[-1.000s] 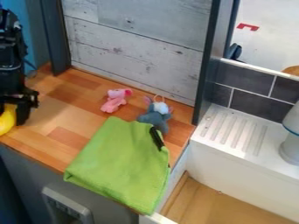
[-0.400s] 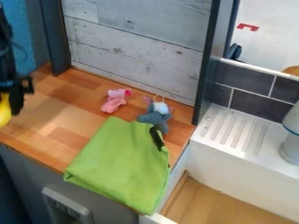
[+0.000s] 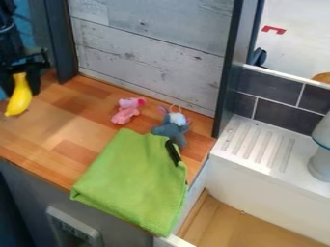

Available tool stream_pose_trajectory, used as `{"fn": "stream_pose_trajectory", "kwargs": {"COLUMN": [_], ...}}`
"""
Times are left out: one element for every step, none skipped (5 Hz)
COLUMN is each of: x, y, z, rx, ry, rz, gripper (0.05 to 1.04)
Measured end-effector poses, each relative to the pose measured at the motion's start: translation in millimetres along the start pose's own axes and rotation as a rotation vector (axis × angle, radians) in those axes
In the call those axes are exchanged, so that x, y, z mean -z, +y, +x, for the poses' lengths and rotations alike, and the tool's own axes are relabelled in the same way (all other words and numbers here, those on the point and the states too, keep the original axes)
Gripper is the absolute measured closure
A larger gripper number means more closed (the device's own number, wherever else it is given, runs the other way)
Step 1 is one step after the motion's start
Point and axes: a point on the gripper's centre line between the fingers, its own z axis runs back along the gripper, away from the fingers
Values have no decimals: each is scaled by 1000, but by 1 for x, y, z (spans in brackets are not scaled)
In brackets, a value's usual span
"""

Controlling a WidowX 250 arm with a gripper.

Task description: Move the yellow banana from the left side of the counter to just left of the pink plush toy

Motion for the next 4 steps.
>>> {"fn": "stream_pose_trajectory", "kwargs": {"x": [2, 15, 28, 49], "y": [-27, -46, -64, -73], "z": [20, 42, 54, 58], "rx": [-57, -121, -152, -188], "ry": [-19, 24, 52, 94], "rz": [-26, -42, -38, -30], "gripper": [551, 551, 551, 551]}}
